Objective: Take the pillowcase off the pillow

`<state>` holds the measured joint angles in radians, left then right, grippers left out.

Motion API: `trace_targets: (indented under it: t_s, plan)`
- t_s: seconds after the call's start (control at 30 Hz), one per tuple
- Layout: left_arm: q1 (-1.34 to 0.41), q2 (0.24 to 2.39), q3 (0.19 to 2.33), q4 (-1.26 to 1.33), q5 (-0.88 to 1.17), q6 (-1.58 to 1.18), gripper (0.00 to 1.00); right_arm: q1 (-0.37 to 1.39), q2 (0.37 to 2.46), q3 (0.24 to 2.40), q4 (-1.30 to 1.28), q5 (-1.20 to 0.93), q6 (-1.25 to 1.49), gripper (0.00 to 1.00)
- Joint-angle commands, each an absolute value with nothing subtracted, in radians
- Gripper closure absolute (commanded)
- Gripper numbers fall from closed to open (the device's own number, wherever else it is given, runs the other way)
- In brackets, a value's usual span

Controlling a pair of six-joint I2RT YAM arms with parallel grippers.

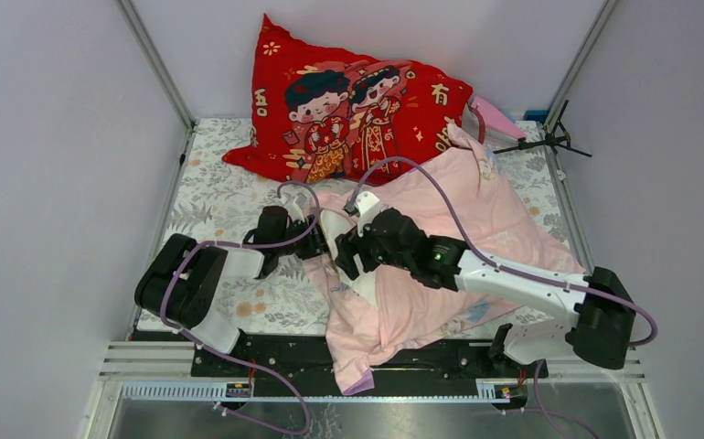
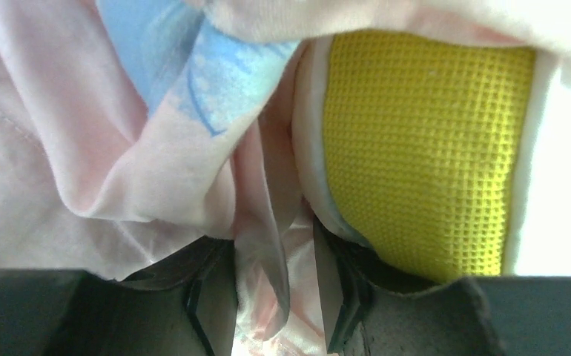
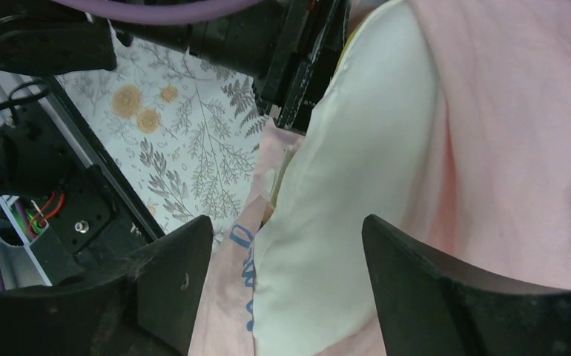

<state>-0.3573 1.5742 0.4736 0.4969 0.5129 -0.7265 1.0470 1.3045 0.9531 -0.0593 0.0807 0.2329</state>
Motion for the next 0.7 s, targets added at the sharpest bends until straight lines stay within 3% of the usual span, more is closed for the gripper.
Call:
trace_targets:
  t_s: [0.0,0.13,0.37,0.43,0.5,0.67]
  plan:
    - [-0.369,1.563,0.505,0.625,0.6,-0.713,0.59,1.046,1.377,1.032,-0.143,0.048,0.222,0.15]
    - [-0.37,1.555,0.501,0.64,0.612,-0.714,0.59,1.048,1.474,1.085,-0.23,0.1,0.24,0.01]
    - [-0.372,1.556,0.491,0.663,0.623,-0.722,0.59,1.048,1.594,1.113,-0.345,0.324,0.256,0.01]
    - [-0.374,1.558,0.49,0.667,0.622,-0.723,0.59,1.048,1.616,1.108,-0.34,0.359,0.254,0.06]
    - [-0.374,1.556,0.489,0.667,0.621,-0.721,0.59,1.048,1.635,1.111,-0.335,0.376,0.252,0.17]
    - [-0.376,1.547,0.482,0.677,0.627,-0.719,0.59,1.051,1.575,1.084,-0.253,0.368,0.247,0.98]
